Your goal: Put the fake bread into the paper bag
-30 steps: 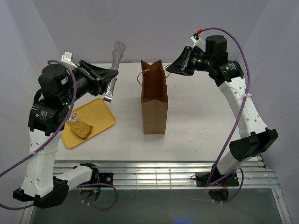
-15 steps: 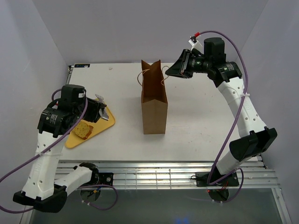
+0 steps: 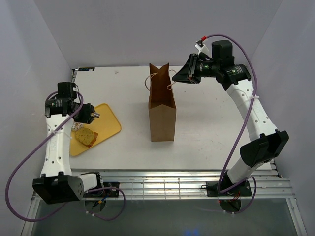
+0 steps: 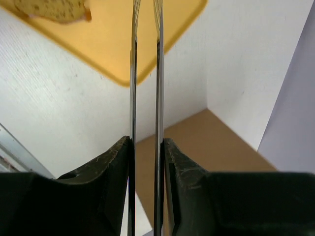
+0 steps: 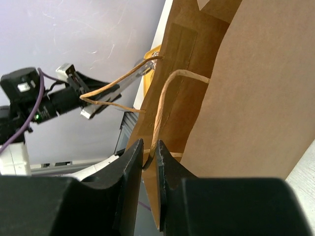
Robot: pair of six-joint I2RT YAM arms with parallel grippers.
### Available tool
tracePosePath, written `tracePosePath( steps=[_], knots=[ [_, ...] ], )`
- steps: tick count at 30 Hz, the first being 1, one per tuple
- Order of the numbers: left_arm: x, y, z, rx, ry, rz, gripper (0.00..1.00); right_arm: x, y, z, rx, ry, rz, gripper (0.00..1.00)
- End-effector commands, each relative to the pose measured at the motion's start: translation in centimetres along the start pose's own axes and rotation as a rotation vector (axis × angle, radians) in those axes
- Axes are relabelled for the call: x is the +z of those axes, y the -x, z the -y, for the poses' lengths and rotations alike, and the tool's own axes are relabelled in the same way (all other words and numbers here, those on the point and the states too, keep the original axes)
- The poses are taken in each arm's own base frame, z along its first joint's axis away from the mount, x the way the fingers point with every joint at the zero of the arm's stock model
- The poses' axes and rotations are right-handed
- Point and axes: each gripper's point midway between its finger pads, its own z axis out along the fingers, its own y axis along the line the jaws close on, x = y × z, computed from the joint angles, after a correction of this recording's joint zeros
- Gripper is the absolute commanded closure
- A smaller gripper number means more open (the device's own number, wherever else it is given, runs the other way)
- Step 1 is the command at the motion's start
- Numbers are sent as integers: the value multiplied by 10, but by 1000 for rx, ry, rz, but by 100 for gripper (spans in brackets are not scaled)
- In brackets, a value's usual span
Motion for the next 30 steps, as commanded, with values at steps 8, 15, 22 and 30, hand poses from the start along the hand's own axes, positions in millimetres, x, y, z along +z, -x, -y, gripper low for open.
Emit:
tracePosePath(
  steps=[8,15,22,30],
  knots=[
    [25,90,-11,-87,58,96,59,4,9,-6,-15,41,3,78],
    [29,120,-3,-76,55,82,57,4,11,-8,-15,50,14,78],
    [34,121,-4,-57,67,54,55,4,14,-10,-17,55,22,78],
    [44,119,-10,-43,95,27,54,4,14,-11,-16,62,23,78]
  ],
)
